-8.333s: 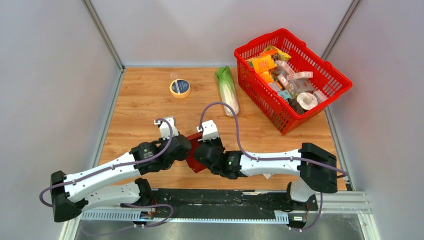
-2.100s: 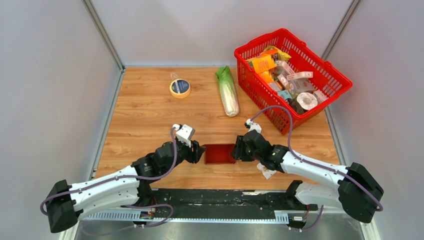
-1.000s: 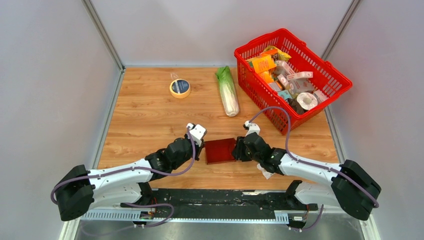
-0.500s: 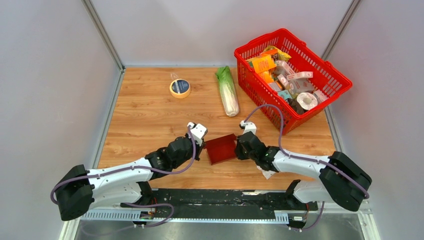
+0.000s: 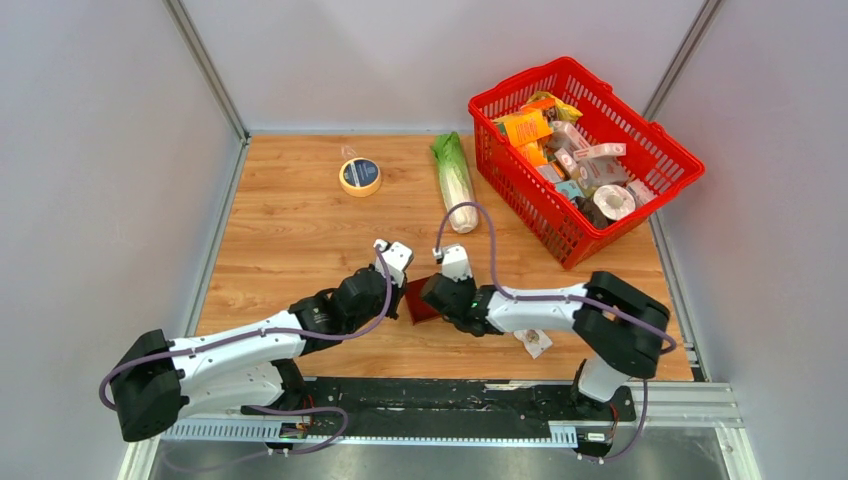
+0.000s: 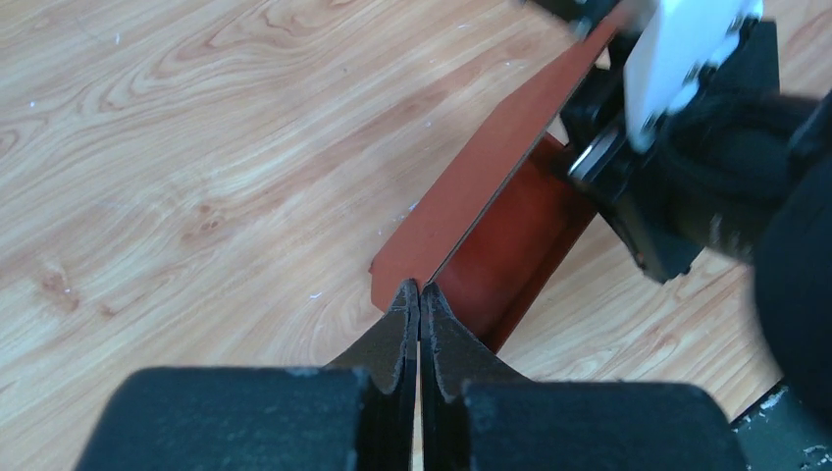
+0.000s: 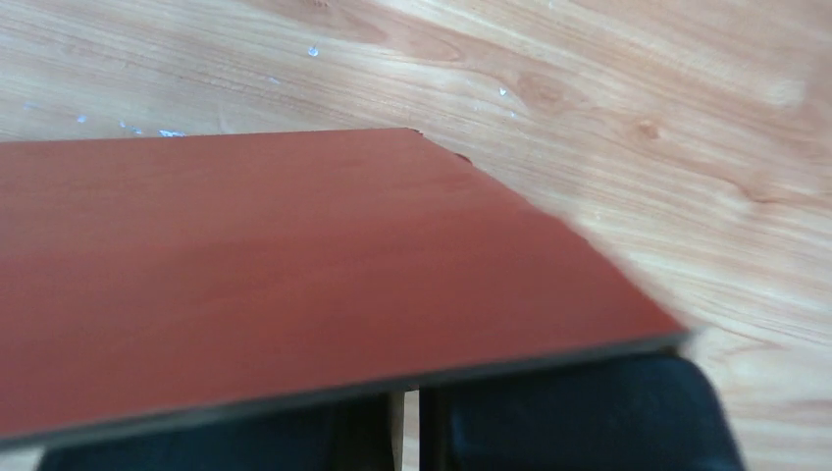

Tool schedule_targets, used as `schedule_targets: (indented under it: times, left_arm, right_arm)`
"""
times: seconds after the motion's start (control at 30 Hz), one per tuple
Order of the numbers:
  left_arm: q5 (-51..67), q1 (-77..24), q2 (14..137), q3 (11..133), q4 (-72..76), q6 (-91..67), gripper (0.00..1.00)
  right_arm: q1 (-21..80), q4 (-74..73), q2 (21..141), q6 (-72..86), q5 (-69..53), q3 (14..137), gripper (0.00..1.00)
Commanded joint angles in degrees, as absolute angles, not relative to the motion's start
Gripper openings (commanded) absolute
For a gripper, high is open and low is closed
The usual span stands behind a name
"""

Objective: Fold the paper box

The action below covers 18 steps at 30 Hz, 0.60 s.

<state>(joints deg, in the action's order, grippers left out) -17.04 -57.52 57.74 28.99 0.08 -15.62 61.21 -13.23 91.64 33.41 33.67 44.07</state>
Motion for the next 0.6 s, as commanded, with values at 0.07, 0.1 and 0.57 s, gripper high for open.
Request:
schedule_targets:
  times: [0.07,0.1,0.57]
  left_arm:
    - [-16.7,-57.6,58.1,30.9,1.3,-22.1,0.0]
    - [-16.6,-57.6,58.3,30.7,1.4,-22.3,0.0]
    - [-17.2,-57.6,56.2,30.0,-2.2,-19.8,0.0]
  right_arm:
    - [67.5,-28.0,104.8,36.8,43.8,50.9,0.0]
    - [67.6,-28.0,105.4,36.7,43.4,51.3,0.0]
    - [64.7,-20.3,84.9,31.9,29.2,47.2,0.38]
